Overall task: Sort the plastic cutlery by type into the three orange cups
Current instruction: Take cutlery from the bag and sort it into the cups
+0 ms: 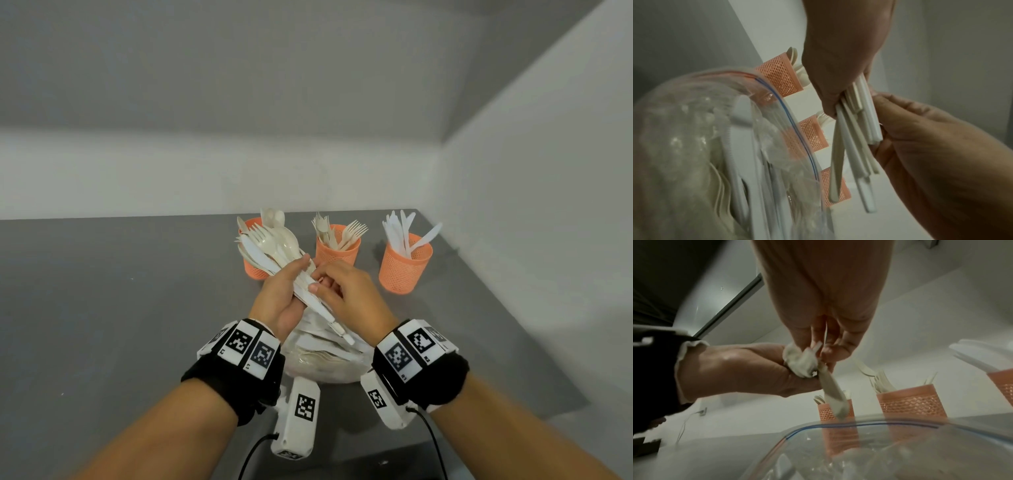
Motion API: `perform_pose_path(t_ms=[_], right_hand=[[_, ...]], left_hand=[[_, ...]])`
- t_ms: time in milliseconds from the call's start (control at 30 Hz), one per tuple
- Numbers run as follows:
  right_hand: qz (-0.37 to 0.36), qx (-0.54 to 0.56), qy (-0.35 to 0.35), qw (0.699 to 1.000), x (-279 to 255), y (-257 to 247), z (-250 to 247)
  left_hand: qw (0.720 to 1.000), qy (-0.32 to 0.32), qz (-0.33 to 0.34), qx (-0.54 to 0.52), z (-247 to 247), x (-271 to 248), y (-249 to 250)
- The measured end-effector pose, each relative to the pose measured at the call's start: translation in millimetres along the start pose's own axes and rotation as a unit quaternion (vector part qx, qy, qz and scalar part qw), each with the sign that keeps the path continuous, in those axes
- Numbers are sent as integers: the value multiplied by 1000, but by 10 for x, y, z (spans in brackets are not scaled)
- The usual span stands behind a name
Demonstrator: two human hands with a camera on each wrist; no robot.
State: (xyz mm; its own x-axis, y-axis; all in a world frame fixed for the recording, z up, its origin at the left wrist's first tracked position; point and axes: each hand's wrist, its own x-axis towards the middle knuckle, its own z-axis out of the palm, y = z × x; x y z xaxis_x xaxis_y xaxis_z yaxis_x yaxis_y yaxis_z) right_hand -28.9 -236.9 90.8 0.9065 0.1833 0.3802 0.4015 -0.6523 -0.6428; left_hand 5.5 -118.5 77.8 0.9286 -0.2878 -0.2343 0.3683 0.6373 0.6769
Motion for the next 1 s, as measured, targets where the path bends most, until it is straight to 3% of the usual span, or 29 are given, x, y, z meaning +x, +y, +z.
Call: perform_pose_path(t_ms=[200, 433, 633, 900, 1000], right_hand=[[26, 78, -30, 996, 50, 52, -41], [84, 15, -103, 991, 101, 82, -31], [121, 161, -50, 978, 105, 66, -57], [95, 71, -148, 982, 163, 105, -118], [99, 97, -183, 973, 188, 69, -163]], left_hand=[[1000, -28, -10, -3, -55, 1, 20], [999, -40, -16, 4, -116, 26, -1], [999, -50, -16, 5, -122, 55, 78], [999, -25, -27, -11, -147, 107, 71], [999, -36, -35, 6, -150, 108, 66]])
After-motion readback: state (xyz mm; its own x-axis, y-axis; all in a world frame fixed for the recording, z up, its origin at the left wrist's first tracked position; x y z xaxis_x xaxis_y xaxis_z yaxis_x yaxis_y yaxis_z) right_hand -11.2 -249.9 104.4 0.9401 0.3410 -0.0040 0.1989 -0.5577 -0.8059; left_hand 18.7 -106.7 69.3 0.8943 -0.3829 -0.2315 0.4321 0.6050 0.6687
